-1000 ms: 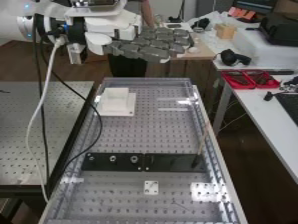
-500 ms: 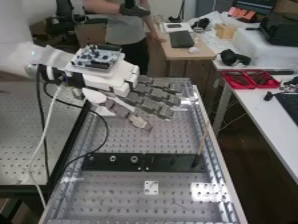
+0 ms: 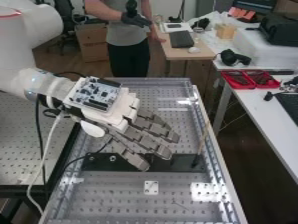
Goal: Grab the paper clip and place it in the clear container
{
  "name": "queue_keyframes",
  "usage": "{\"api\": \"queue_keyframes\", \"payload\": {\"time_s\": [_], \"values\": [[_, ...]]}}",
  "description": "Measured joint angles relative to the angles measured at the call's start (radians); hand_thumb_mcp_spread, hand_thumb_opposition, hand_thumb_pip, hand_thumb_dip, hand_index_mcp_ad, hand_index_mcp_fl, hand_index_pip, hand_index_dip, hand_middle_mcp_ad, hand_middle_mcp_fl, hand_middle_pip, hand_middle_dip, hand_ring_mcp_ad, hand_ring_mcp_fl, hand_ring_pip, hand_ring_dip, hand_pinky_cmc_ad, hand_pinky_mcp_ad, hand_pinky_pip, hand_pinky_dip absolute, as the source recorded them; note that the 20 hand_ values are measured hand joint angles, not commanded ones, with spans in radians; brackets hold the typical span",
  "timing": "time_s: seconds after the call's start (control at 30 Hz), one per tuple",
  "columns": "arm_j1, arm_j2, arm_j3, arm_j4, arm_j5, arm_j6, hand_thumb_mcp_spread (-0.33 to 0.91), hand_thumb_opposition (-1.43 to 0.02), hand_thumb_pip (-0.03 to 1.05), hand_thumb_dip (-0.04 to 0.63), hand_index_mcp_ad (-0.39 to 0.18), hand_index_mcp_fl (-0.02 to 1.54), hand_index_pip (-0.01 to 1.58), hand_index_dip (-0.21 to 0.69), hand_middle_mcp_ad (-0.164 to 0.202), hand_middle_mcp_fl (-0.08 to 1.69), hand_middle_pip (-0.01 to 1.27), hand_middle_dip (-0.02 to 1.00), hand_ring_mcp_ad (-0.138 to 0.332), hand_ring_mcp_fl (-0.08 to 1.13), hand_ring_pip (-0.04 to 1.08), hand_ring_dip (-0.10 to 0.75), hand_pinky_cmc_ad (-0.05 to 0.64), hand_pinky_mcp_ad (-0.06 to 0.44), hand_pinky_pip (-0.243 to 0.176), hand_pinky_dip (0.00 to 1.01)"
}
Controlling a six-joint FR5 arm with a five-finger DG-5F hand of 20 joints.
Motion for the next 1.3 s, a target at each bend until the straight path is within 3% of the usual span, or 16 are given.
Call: {"api": "queue_keyframes", "payload": {"time_s": [0.17, 0.63, 0.9, 1.3], "values": [[-0.032, -0.040, 0.027, -0.001, -0.031, 0.005, 0.33, -0.77, 0.63, 0.194, -0.058, 0.29, 0.81, 0.016, 0.028, 0.00, 0.13, 0.16, 0.122, 0.00, 0.09, 0.098, 0.333, 0.274, -0.075, 0.41], [-0.125, -0.155, 0.111, -0.007, -0.150, 0.019, 0.34, -0.79, 0.63, 0.194, -0.073, 0.24, 1.19, 0.037, 0.028, 0.00, 0.13, 0.16, 0.119, 0.00, 0.09, 0.098, 0.330, 0.278, -0.075, 0.39], [-0.175, -0.206, 0.149, 0.013, -0.225, 0.013, 0.38, -0.81, 0.63, 0.222, -0.103, 0.24, 1.35, 0.096, 0.024, 0.00, 0.13, 0.17, 0.119, 0.00, 0.08, 0.103, 0.330, 0.274, -0.075, 0.31], [-0.217, -0.270, 0.211, 0.033, -0.311, -0.012, 0.42, -0.82, 0.62, 0.227, -0.122, 0.30, 1.44, 0.122, 0.028, 0.02, 0.13, 0.17, 0.119, 0.00, 0.09, 0.112, 0.330, 0.278, -0.075, 0.25]]}}
